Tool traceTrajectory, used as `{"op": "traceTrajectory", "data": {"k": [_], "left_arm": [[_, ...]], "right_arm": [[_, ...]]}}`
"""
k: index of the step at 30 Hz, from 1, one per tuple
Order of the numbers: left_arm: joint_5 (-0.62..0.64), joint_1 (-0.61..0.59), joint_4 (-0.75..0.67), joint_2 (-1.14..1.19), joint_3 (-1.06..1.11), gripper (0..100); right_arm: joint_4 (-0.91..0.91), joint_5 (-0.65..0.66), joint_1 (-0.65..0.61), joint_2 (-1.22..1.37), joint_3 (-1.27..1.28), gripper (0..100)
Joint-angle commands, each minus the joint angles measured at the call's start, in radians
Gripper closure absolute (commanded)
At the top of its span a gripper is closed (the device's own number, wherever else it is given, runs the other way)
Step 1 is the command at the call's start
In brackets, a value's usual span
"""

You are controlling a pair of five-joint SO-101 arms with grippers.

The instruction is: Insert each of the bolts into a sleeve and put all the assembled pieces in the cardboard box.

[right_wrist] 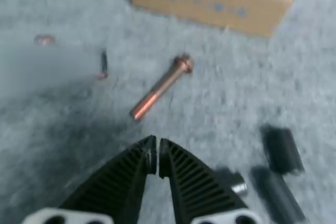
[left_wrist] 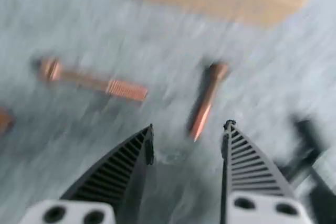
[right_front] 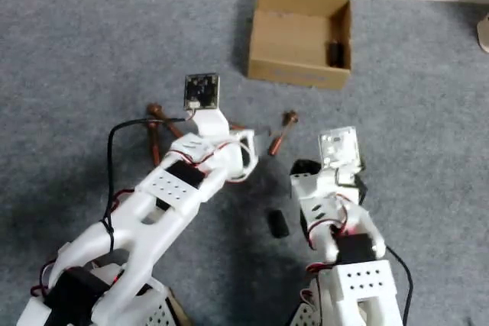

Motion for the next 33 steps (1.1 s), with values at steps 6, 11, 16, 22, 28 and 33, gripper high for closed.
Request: {"op": "traceTrajectory", "data": {"k": [6, 11, 16, 22, 28, 33], "left_arm": [[-0.003, -0.110, 0.344, -0.012, -0.107, 79], [-0.005, -0.107, 0.350, -0.012, -0.114, 78], [-0.005, -0.133, 0.350, -0.012, -0.111, 78], [-0.005, -0.165, 0.353, -0.012, -0.110, 78], [-0.005, -0.168, 0.354, -0.012, -0.108, 78], [-0.005, -0.165, 0.354, -0.012, -0.107, 78]], "right_arm": [[0.104, -0.002, -0.027, -0.002, -0.097, 99.4], [0.122, 0.041, -0.036, -0.001, -0.101, 99.2], [0.248, 0.058, -0.127, 0.001, -0.134, 99.2], [0.338, 0.201, -0.140, 0.114, -0.193, 99.2], [0.337, 0.209, -0.140, 0.338, -0.196, 99.2], [0.337, 0.201, -0.142, 0.384, -0.196, 94.4]]}}
